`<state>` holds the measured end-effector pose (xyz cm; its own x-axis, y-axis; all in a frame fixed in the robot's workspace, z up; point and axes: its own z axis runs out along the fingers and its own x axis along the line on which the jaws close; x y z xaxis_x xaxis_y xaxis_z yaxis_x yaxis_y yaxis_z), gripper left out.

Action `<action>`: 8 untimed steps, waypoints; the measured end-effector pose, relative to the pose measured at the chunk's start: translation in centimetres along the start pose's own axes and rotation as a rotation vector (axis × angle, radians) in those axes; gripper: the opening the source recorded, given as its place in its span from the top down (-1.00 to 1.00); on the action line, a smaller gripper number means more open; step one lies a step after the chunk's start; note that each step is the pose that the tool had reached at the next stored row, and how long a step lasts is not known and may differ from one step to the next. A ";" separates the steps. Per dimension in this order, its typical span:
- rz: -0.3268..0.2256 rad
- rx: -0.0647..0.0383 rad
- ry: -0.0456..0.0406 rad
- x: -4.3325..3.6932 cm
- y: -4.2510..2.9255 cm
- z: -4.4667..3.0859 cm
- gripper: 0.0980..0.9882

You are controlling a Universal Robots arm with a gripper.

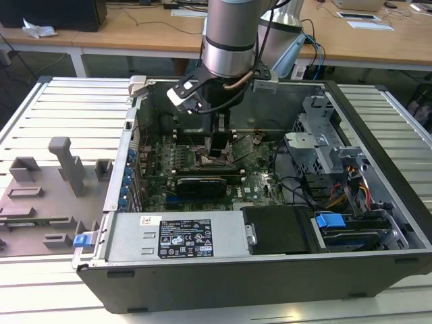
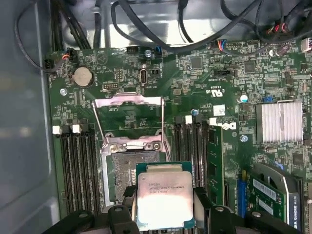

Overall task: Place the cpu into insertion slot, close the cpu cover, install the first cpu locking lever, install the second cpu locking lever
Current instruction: 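Place the cpu into insertion slot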

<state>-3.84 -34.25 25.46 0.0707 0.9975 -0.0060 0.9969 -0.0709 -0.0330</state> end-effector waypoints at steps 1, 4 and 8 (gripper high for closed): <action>0.000 0.000 0.0000 0.00 0.00 0.00 0.00; 0.000 0.000 -0.0001 0.23 -0.01 0.00 0.00; 0.000 0.000 -0.0003 2.02 -0.14 0.00 0.00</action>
<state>-3.84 -32.23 25.45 0.0706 0.9975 -0.0063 0.9969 -0.0708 -0.0330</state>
